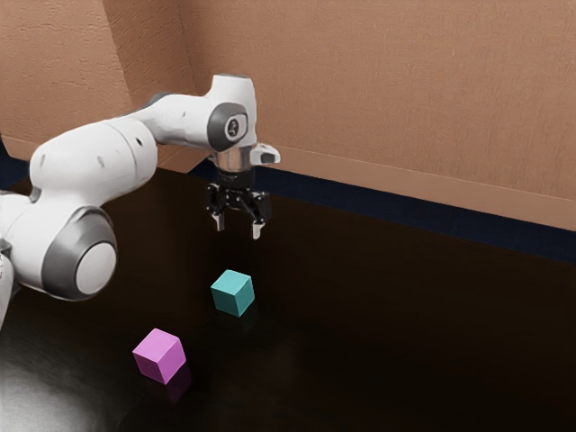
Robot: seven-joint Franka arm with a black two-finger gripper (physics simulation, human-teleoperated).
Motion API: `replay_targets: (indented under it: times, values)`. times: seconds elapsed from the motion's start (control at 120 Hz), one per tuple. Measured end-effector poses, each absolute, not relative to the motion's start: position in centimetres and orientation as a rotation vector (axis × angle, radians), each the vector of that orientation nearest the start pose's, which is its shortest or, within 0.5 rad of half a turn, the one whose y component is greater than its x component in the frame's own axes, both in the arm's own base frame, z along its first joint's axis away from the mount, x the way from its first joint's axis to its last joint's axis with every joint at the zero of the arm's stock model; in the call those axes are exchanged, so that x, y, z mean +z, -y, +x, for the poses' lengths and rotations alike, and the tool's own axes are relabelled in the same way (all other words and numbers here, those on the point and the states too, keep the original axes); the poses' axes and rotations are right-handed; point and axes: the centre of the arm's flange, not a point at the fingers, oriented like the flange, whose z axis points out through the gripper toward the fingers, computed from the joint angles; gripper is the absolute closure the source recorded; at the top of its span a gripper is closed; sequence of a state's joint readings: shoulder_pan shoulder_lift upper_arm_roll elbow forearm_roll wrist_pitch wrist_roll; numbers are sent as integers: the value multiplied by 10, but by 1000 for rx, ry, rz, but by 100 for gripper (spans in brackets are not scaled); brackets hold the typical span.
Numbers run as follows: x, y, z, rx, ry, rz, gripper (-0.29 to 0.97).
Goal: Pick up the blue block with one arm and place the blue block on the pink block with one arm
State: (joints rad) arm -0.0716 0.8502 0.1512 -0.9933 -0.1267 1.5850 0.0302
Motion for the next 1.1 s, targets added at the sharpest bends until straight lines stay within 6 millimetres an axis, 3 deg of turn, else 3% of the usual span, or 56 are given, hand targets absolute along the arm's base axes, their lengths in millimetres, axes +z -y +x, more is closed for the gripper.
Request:
replay_targets:
  times: [0.183,0.458,0.8,1.1]
  values:
    - [313,5,740,452,-13,-3152,0]
    - [270,5,711,704,-50,-3095,0]
    - [267,23,703,748,-118,-3092,0]
    - [244,24,685,844,-124,-3076,0]
